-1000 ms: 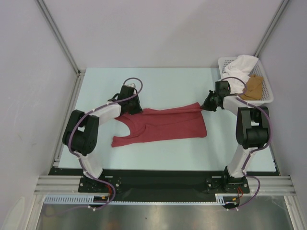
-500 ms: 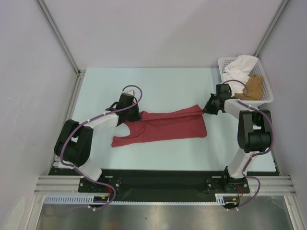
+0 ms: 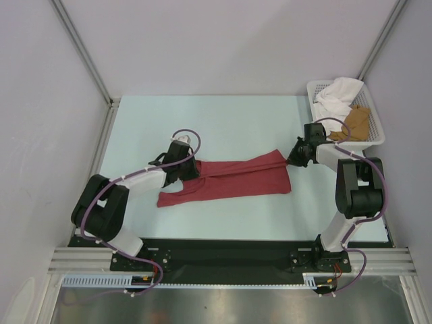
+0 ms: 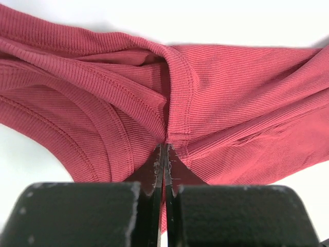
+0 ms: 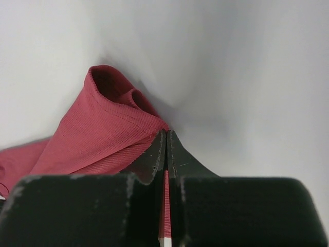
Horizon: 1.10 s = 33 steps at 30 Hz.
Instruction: Fold and stack the tank tops
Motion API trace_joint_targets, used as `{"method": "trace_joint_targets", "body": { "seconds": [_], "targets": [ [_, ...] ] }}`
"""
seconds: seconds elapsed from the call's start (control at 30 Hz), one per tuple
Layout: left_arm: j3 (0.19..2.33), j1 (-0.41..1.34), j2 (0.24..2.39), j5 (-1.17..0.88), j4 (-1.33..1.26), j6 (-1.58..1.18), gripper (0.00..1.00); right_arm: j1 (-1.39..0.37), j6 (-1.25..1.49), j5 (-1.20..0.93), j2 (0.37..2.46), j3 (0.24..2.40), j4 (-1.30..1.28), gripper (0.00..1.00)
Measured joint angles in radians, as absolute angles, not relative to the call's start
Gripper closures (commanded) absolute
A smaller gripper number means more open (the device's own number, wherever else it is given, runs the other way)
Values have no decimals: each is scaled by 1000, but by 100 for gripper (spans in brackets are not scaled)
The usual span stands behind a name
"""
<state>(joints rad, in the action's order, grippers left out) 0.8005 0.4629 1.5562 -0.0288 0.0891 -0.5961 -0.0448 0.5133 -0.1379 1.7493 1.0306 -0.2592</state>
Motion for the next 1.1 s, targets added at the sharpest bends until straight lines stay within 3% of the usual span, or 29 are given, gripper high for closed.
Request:
{"method": "trace_joint_targets", "body": {
  "seconds": [0.17, 0.47, 0.57, 0.8, 0.9, 1.1],
  "targets": [
    [773, 481, 1542, -6, 75, -606, 99, -45, 523, -123, 1749, 1019, -255, 91],
    [648, 515, 1506, 31, 1, -668, 95, -44, 528, -112, 1752, 995, -240, 89],
    [636, 522, 1498, 51, -6, -681, 94, -44, 529, -108, 1752, 993, -235, 80],
    [636, 524, 1498, 73, -6, -691, 83, -42, 532, -92, 1752, 989, -225, 73],
    [636, 525, 1497, 79, -6, -692, 81, -40, 535, -87, 1744, 987, -225, 60],
    [649, 527, 1452, 118, 59, -688, 70, -28, 540, -65, 1691, 983, -236, 55]
  ]
}}
